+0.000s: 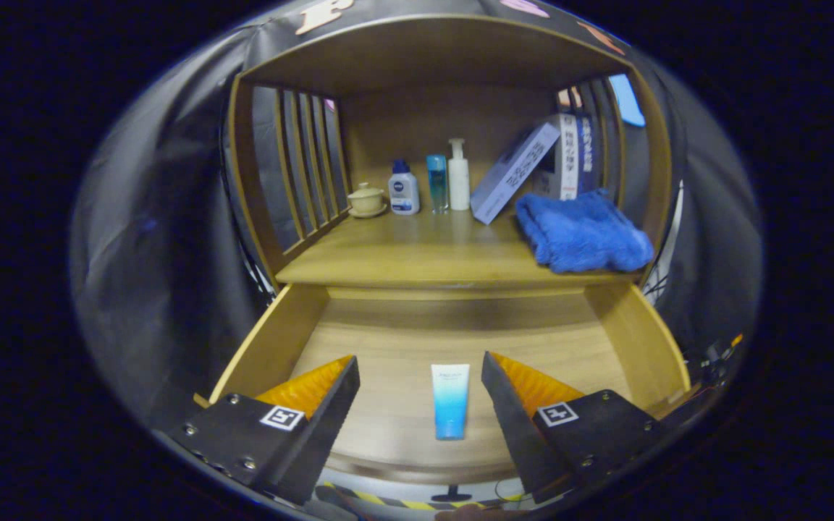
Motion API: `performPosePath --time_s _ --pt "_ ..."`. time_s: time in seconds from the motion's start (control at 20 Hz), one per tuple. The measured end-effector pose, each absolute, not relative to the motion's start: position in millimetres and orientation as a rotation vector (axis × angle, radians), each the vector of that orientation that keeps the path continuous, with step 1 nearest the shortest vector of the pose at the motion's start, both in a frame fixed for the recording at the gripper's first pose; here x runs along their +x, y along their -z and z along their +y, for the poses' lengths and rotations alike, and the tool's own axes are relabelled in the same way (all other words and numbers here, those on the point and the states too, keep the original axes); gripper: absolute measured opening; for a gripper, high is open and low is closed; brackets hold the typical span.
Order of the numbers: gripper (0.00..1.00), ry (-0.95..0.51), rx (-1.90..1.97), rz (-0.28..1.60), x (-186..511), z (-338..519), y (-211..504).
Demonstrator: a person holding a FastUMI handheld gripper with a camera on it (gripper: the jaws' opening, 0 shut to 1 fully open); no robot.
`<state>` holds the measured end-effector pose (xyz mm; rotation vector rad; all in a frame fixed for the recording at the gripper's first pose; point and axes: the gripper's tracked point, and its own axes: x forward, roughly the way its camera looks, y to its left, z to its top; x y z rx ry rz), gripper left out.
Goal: Pull open the drawer, take out the items inside it, and place them on the countertop above the cabinet.
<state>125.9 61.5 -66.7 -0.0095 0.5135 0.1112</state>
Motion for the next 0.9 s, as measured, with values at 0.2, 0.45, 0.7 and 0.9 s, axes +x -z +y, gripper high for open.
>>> performPosePath --time_s 0.2,0.45,0.7,0.9 --pt "1.0 -0.055 -0.086 0.797 143 39 124" --pt "0.85 -0.031 -0.237 1.053 141 22 182" --pt "0.61 -0.009 -0.174 1.115 135 33 183" --pt "0.41 -0.109 -0.094 0.95 146 39 168"
